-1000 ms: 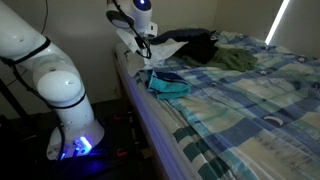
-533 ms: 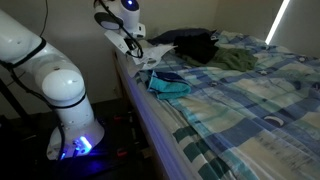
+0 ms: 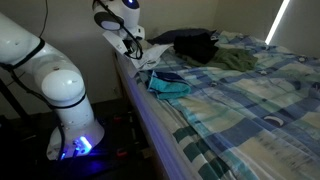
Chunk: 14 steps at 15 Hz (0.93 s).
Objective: Fold the towel
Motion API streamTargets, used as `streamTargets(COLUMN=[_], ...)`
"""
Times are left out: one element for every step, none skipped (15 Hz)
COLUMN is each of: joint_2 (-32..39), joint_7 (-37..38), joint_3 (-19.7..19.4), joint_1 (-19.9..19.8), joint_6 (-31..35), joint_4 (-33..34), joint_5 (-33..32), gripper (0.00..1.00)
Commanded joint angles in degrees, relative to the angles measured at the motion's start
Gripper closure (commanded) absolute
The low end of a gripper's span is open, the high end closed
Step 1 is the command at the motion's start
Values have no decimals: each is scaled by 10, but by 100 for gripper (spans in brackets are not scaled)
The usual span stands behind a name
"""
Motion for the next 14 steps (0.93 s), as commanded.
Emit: streamTargets(joint_2=[-27, -35, -38, -42, -42, -41, -26, -27, -27, -27, -27, -27, -27, -27], joint_7=[62, 66, 71, 71, 58, 49, 53, 53, 53, 53, 53, 53, 53, 53], joint_3=[-24, -9, -13, -13, -16, -17, -30, -31, -31, -31, -31, -31, -31, -31], joint_1=[-13, -37, -41, -50, -57, -64, -33, -37, -40, -41, -41, -41, -41, -41], joint_6=[-44, -64, -76, -87, -90, -88, -63, -64, -64, -64, -64, -64, -64, -64], joint_4=[0, 1, 1, 1, 1, 1, 1, 1, 1, 1, 1, 1, 1, 1], joint_5=[-58, -61, -69, -74, -73, -70, -70, -70, -71, -71, -71, -71, -71, -71], gripper=[99, 99, 99, 99, 99, 99, 95, 95, 95, 95, 95, 95, 95, 95])
